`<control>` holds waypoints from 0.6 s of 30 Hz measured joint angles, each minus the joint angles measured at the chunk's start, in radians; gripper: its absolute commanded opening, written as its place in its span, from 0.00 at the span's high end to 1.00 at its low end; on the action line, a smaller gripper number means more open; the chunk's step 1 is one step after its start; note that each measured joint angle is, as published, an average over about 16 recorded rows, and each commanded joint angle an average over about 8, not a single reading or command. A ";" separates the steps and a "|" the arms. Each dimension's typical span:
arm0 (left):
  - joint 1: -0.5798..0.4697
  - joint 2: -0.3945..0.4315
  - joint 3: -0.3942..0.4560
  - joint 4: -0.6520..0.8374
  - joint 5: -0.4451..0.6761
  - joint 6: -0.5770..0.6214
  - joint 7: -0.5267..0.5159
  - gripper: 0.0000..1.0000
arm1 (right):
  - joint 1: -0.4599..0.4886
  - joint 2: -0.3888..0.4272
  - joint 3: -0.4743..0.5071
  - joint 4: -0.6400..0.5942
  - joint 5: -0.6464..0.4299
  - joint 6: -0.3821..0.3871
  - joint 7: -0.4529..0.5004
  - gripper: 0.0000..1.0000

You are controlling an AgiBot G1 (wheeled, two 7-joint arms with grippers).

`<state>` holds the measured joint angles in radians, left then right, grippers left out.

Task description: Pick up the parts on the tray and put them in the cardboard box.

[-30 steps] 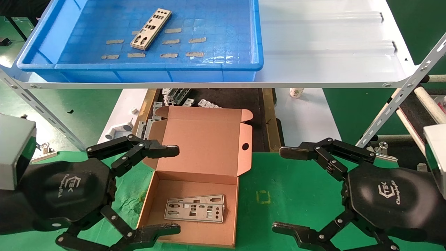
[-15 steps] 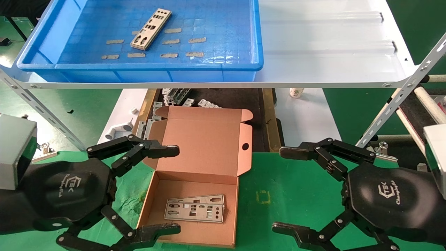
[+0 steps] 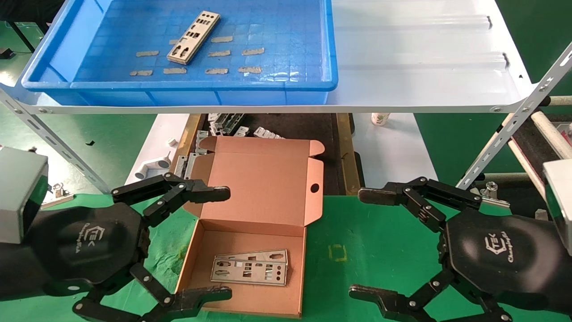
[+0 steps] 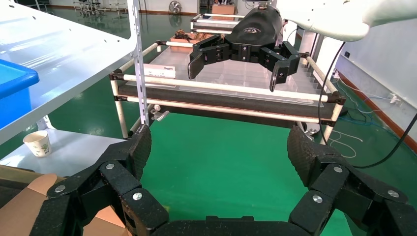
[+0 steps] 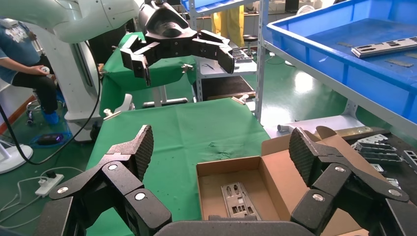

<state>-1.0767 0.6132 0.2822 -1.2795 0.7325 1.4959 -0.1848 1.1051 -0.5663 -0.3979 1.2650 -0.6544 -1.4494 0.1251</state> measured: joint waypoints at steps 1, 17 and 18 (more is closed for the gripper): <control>0.000 0.000 0.000 0.000 0.000 0.000 0.000 0.00 | 0.000 0.000 0.000 0.000 0.000 0.000 0.000 0.00; 0.000 0.000 0.000 0.000 0.000 0.000 0.000 0.00 | 0.000 0.000 0.000 0.000 0.000 0.000 0.000 0.00; 0.000 0.000 0.000 0.000 0.000 0.000 0.000 0.00 | 0.000 0.000 0.000 0.000 0.000 0.000 0.000 0.00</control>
<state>-1.0770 0.6133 0.2824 -1.2790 0.7325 1.4959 -0.1847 1.1051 -0.5663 -0.3979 1.2650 -0.6544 -1.4494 0.1251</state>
